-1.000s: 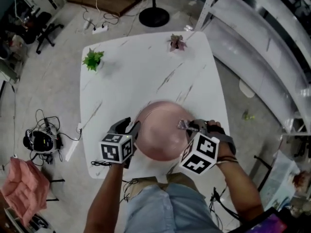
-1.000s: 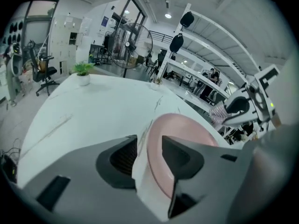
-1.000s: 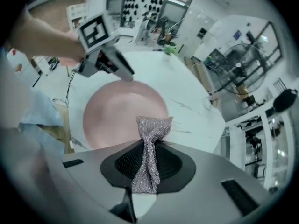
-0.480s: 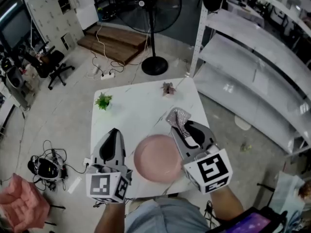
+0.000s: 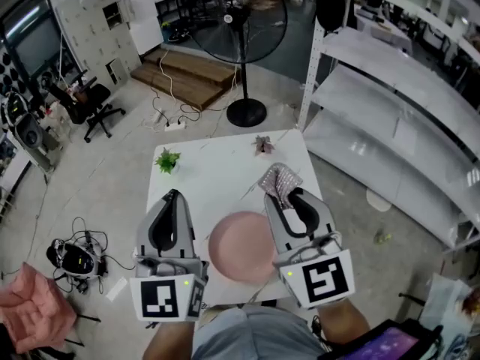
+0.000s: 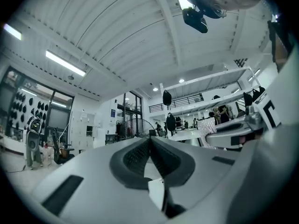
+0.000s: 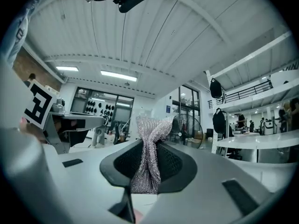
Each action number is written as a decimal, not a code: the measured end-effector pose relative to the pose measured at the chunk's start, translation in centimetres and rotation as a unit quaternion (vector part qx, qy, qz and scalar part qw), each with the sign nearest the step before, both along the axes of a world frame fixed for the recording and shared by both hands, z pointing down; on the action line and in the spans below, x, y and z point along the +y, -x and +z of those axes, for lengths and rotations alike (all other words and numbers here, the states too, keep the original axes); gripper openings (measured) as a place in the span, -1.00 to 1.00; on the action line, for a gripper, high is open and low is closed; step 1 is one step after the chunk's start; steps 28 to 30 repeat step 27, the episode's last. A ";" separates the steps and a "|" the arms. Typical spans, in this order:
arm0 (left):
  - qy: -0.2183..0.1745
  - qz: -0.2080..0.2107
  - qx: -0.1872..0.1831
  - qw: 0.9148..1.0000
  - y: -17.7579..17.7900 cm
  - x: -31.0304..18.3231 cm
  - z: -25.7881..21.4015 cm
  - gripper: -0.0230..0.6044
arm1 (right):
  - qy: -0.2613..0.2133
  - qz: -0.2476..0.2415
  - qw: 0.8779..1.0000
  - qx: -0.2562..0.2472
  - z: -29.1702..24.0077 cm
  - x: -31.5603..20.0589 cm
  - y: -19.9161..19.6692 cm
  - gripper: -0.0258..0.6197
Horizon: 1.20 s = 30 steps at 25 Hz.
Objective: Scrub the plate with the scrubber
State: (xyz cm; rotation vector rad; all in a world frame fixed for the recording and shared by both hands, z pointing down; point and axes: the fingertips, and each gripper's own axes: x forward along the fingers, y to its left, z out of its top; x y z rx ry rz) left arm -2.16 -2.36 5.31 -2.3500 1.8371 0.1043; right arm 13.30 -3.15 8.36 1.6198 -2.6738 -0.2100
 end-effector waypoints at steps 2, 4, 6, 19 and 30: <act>0.004 0.000 0.001 1.000 -0.3 0.1 0.0 -0.90 | -0.001 0.005 1.000 0.005 -0.1 0.0 -0.3 -0.63; 0.003 0.007 -0.001 1.000 -0.9 0.2 -0.1 -0.90 | 0.001 0.009 1.000 0.006 0.1 0.0 -0.6 -0.64; 0.005 0.010 -0.006 1.000 -1.4 0.4 0.0 -0.90 | 0.003 0.008 1.000 0.001 0.1 0.0 -0.6 -0.64; 0.015 0.018 -0.015 1.000 -1.9 0.2 1.2 -0.90 | 0.002 -0.010 1.000 -0.005 1.1 -0.1 0.4 -0.63; 0.006 0.029 -0.010 1.000 -2.4 0.4 0.5 -0.90 | 0.001 -0.012 1.000 -0.007 0.9 -0.1 0.6 -0.63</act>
